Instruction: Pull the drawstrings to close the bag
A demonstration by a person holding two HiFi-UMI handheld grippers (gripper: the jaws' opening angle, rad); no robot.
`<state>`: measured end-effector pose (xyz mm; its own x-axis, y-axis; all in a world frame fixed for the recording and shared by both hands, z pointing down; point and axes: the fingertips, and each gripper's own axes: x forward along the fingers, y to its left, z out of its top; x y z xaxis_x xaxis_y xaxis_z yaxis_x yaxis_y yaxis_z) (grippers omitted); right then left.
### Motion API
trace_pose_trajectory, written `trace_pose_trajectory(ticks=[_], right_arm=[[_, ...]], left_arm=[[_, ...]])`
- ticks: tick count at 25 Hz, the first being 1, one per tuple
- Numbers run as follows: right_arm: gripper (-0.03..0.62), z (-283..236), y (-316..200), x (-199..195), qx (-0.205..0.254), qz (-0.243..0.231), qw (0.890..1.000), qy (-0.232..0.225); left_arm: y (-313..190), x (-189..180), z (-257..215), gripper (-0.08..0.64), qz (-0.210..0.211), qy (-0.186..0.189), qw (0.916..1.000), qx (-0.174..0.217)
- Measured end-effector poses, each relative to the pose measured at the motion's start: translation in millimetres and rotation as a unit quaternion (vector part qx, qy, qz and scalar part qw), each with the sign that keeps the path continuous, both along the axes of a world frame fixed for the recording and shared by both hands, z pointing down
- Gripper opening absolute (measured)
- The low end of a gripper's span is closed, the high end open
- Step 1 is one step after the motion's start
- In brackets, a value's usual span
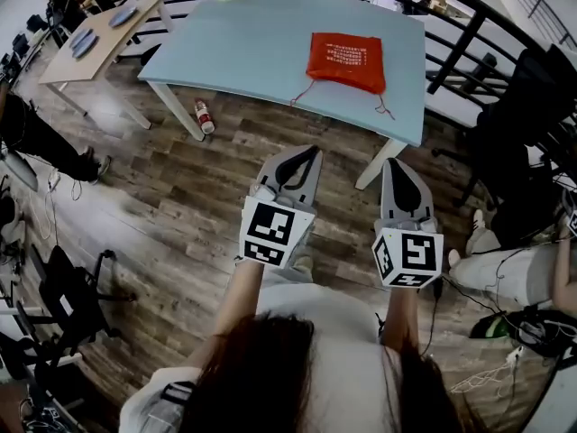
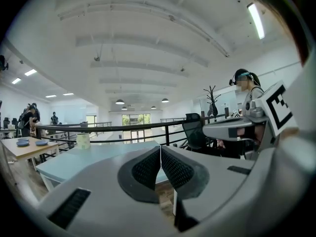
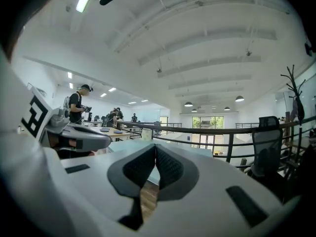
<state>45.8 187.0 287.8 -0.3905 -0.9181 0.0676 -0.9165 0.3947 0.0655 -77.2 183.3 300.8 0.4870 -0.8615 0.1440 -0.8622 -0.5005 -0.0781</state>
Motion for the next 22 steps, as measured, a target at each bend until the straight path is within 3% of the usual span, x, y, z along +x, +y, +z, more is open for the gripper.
trace_pose_trajectory(ticks=[7,22], right_arm=[[0.025,-0.5,-15.7,-14.4,-0.012,0.018,1.000,-0.018],[0.025,15.2,-53.4,-15.1,-0.040,0.020,0.999,-0.016]], left_arm=[[-14.6,-13.6,1.3,0.019,0.026,-0.002,0.9997,-0.001],[-52.8,-19.2,19.9,0.020,0.021,-0.004,0.9995,-0.022]])
